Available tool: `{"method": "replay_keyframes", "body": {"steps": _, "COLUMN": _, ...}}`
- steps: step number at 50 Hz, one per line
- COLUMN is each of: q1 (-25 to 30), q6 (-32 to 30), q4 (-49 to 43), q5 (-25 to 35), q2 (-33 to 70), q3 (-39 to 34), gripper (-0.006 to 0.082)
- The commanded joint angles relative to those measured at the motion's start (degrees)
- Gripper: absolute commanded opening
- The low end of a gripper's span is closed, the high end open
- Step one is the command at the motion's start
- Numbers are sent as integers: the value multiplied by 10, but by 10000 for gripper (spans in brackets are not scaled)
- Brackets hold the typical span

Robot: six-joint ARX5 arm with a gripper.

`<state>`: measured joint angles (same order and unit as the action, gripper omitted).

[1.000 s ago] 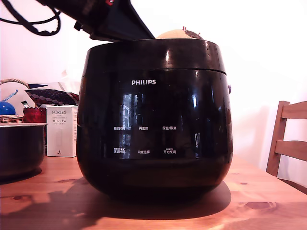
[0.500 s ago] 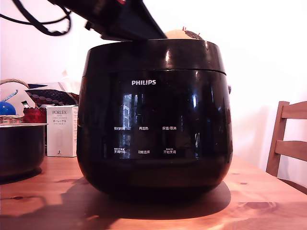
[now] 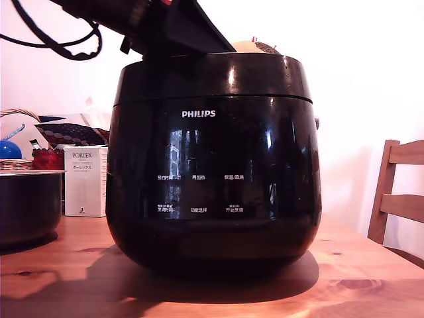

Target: Open the rice cooker by pressing the large metal button on the top of its lid with medium force

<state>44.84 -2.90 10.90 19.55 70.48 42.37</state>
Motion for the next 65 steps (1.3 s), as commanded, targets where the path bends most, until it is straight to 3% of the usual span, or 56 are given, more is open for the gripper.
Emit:
{"method": "replay_keyframes", "body": {"steps": 1, "q1": -1, "q6": 13, "q4": 12, "q5": 4, "q2": -16, "q3": -18, "gripper": -19}}
{"method": "replay_keyframes", "body": {"steps": 21, "q1": -6, "q6": 14, "q4": 42, "q5": -4, "q2": -35, "q3": -55, "gripper": -19}}
{"method": "replay_keyframes", "body": {"steps": 65, "q1": -55, "q6": -6, "q4": 80, "q5": -1, "q2": -32, "q3": -56, "gripper": -20}}
